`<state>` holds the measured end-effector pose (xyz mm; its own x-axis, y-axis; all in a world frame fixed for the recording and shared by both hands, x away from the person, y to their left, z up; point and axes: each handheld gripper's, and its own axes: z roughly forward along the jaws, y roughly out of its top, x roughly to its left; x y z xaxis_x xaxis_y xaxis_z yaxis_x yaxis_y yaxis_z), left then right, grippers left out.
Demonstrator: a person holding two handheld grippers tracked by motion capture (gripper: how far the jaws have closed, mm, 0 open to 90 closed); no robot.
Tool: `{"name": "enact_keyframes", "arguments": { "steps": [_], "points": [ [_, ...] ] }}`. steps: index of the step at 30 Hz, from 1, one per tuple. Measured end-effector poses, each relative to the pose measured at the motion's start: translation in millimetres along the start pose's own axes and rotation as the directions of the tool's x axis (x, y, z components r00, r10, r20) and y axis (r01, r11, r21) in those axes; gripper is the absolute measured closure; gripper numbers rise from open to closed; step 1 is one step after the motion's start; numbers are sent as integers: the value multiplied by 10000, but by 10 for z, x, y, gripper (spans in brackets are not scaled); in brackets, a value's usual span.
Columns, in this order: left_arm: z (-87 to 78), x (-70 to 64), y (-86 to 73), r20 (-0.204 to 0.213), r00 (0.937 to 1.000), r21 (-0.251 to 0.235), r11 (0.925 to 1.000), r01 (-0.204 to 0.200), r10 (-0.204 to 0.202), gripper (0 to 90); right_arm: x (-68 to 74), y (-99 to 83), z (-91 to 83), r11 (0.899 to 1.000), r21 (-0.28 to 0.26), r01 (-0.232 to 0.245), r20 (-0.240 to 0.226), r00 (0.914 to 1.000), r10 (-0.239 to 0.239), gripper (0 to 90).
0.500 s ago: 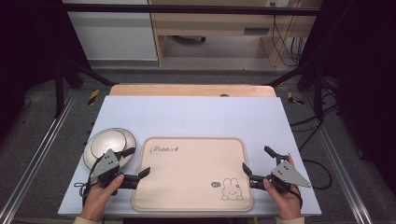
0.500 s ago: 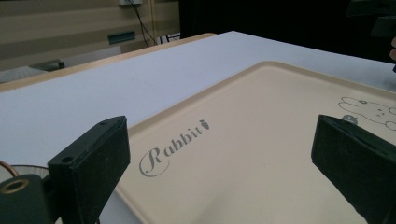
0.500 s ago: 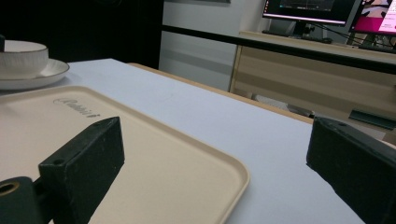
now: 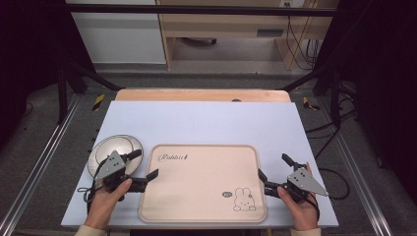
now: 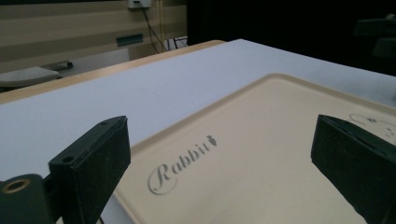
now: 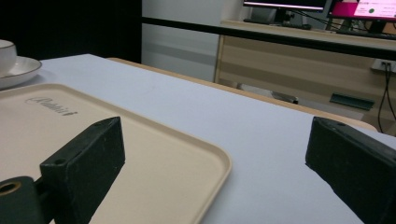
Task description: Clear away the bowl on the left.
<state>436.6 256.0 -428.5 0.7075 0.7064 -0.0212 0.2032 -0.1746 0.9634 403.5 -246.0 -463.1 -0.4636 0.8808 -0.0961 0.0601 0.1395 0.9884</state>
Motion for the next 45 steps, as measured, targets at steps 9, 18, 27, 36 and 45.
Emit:
{"name": "enact_keyframes", "arguments": {
  "steps": [9,18,27,36,45],
  "points": [
    [83,342,435,-1251,9921,-4,10000,-70,69,72,10,28,-1,9999,-139,-91,13,10000,91,55],
    [2,744,426,-2474,9630,1117,9904,-816,1072,72,-1,7,25,10000,21,2,164,9999,-2,55],
    [-60,964,324,-2816,9587,1321,9912,-34,408,70,-14,-7,43,10000,40,37,-9,10000,-37,54],
    [-311,1184,197,-3818,9242,1881,9786,833,-53,69,-14,5,73,9999,-38,103,-201,9997,-104,53],
    [-450,1275,161,-4378,8971,2052,9649,1639,-593,83,30,20,71,9997,-40,253,-353,9991,-254,53]
  ]
}}
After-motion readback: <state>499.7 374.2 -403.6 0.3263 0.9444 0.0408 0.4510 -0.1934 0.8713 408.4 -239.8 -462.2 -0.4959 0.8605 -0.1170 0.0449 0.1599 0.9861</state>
